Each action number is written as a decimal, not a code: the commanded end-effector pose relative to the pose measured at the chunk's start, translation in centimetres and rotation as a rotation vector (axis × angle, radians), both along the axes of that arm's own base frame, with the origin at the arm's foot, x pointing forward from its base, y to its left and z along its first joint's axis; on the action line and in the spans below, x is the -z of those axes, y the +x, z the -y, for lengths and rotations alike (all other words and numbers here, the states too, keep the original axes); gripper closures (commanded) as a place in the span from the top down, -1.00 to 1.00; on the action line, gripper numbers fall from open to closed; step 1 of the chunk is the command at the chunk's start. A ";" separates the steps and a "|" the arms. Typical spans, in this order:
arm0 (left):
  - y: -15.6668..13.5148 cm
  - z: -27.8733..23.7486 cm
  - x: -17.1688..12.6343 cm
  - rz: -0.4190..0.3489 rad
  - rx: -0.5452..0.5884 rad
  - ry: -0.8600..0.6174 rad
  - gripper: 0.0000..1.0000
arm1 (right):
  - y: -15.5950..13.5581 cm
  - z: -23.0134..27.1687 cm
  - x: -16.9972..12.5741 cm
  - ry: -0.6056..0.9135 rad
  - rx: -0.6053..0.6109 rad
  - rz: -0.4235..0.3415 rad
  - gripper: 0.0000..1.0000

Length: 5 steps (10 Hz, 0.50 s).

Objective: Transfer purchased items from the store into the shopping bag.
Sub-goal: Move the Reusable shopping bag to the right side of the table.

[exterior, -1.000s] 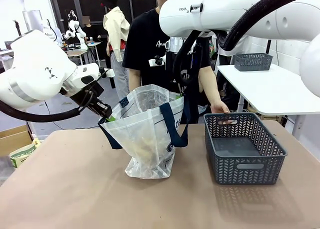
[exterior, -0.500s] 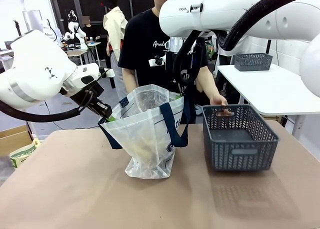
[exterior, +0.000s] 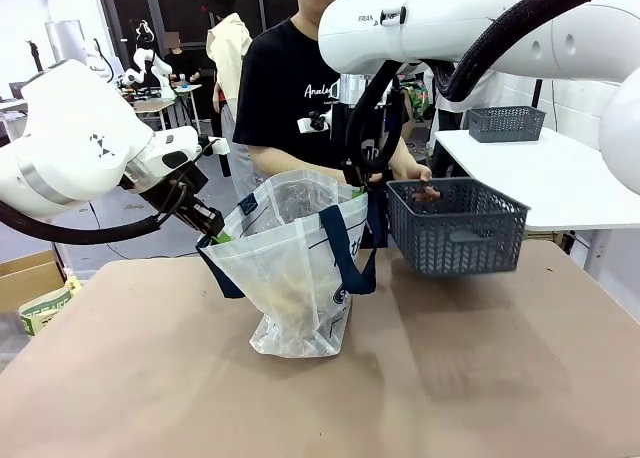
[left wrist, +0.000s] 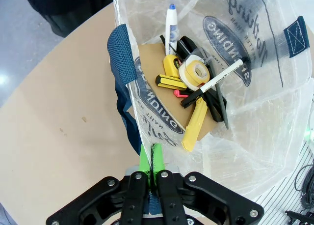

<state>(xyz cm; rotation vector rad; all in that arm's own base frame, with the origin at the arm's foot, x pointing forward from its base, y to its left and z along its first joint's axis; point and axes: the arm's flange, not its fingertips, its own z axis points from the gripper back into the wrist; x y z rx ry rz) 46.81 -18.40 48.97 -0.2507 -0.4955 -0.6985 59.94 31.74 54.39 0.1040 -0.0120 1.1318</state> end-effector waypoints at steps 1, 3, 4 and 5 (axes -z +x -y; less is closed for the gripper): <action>0.0 0.0 -0.1 0.004 -0.010 -0.005 -1.00 | 0.1 0.0 0.0 -0.001 0.001 -0.002 -1.00; 0.0 0.0 -0.1 0.004 -0.010 -0.005 -1.00 | 0.1 0.0 0.0 -0.001 0.001 -0.002 -1.00; 0.0 0.0 -0.1 0.004 -0.010 -0.005 -1.00 | 0.1 0.0 0.0 -0.001 0.001 -0.002 -1.00; 0.0 0.0 -0.1 0.004 -0.010 -0.005 -1.00 | 0.1 0.0 0.0 -0.001 0.001 -0.002 -1.00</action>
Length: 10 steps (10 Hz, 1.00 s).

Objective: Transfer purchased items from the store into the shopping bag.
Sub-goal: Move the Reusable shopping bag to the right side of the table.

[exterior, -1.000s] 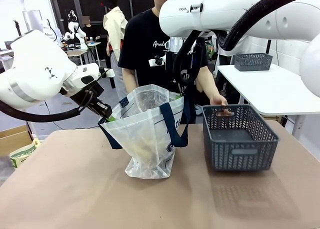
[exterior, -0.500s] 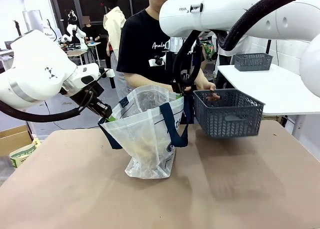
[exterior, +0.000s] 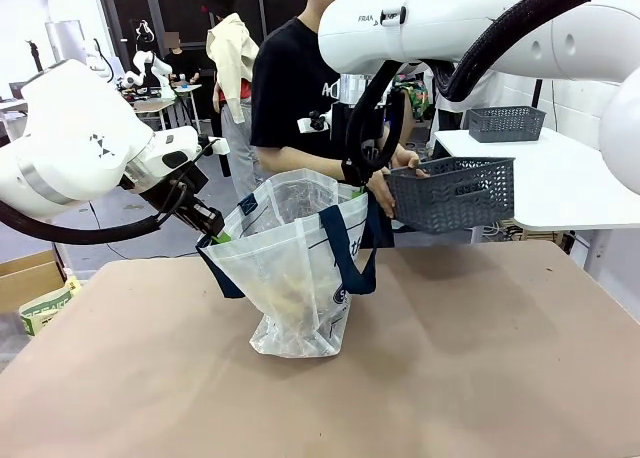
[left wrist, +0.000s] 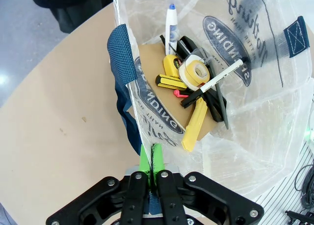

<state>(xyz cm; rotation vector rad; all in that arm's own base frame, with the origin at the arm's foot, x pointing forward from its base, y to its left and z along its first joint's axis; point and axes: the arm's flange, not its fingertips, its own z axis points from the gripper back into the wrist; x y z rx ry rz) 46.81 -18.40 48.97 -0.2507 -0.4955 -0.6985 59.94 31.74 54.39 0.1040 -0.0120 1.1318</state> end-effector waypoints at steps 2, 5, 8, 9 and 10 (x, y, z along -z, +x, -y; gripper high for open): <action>0.1 0.2 -0.1 0.007 -0.016 -0.001 -1.00 | -0.1 -0.1 0.0 0.009 0.008 0.005 -1.00; 0.3 1.0 -0.4 0.025 -0.017 -0.035 -1.00 | -0.7 -1.4 0.0 0.031 0.030 0.040 -1.00; 0.9 2.2 -0.6 0.039 -0.036 -0.088 -1.00 | -1.0 -2.8 0.4 0.057 0.064 0.080 -1.00; 0.9 2.5 -0.6 0.037 -0.052 -0.106 -1.00 | -1.0 -3.1 0.6 0.066 0.067 0.080 -1.00; 0.8 2.7 -0.6 0.037 -0.062 -0.121 -1.00 | -1.0 -3.5 0.9 0.075 0.069 0.078 -1.00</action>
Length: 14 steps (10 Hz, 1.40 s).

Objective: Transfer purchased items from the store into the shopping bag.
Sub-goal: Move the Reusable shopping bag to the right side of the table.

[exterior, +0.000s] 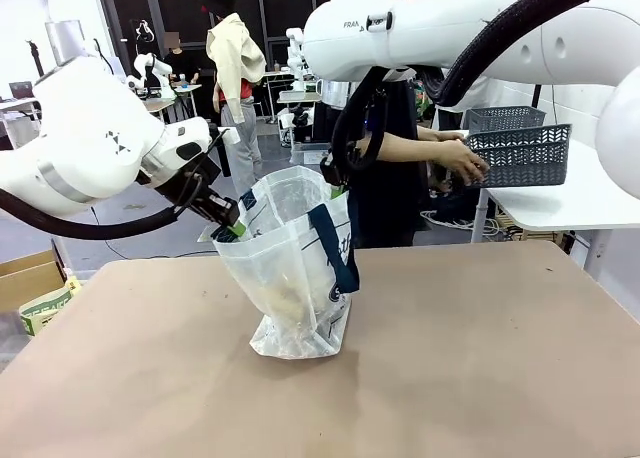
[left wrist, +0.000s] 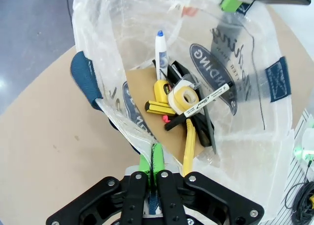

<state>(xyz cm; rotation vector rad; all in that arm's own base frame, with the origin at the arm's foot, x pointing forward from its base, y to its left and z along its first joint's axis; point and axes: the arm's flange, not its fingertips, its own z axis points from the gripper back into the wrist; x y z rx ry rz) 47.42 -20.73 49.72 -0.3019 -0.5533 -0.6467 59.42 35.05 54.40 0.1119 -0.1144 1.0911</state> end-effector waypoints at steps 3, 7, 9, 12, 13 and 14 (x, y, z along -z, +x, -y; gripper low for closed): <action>0.5 1.0 0.3 0.033 -0.018 -0.106 -1.00 | -0.9 -1.4 1.4 0.065 0.080 0.007 -1.00; 1.0 2.7 0.8 0.045 0.048 -0.141 -1.00 | -1.6 -3.2 1.0 0.179 0.143 -0.033 -1.00; 1.2 3.4 1.2 0.042 0.123 -0.156 -1.00 | -1.2 -3.6 0.5 0.241 0.157 -0.045 -1.00; 0.4 2.5 0.6 0.089 0.245 -0.178 -1.00 | 0.9 -3.0 0.4 0.164 0.207 -0.020 -1.00; -0.1 2.1 0.3 0.108 0.302 -0.186 -1.00 | -0.4 -3.1 0.9 0.194 0.161 -0.044 -1.00; -0.5 1.3 0.2 0.129 0.306 -0.179 -1.00 | -0.4 -3.1 0.9 0.194 0.161 -0.044 -1.00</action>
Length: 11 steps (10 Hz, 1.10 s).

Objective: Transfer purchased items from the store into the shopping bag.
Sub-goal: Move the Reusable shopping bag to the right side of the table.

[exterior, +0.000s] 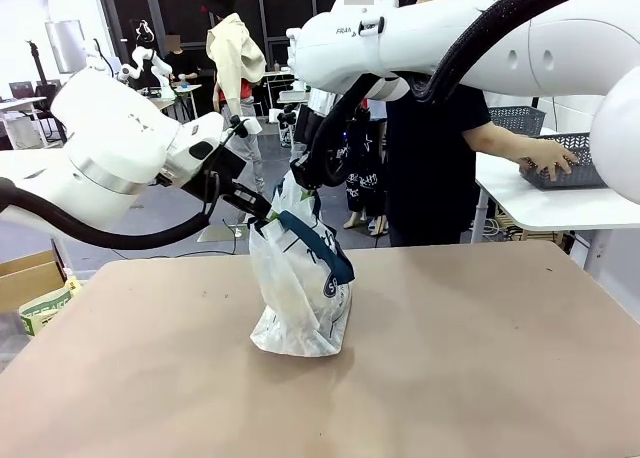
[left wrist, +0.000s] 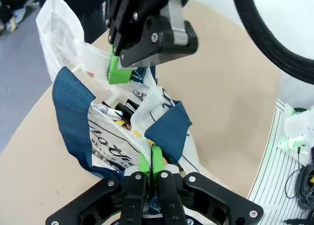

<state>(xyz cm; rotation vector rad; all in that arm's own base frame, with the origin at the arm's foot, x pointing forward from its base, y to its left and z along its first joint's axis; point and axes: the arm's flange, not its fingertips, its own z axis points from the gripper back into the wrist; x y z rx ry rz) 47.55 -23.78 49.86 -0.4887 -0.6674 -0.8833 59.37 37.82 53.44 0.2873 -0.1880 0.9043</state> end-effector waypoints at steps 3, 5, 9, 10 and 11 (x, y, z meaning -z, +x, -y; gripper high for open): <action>0.2 0.6 0.3 -0.021 -0.035 0.005 -1.00 | -0.1 -0.2 0.0 0.001 -0.004 -0.001 -1.00; 0.3 0.0 0.4 -0.004 -0.017 -0.002 -1.00 | -0.3 -0.4 -0.3 0.072 -0.017 0.006 -1.00; 0.4 -0.1 -0.3 0.004 -0.118 -0.060 -1.00 | -0.2 -0.4 0.0 0.100 0.015 0.035 -1.00; 0.3 0.0 -0.4 0.006 -0.117 -0.070 -1.00 | -0.2 -0.8 0.1 0.113 0.011 0.030 -1.00; 0.4 0.0 -0.4 0.012 -0.115 -0.073 -1.00 | -0.4 -1.1 0.1 0.151 -0.029 -0.006 -1.00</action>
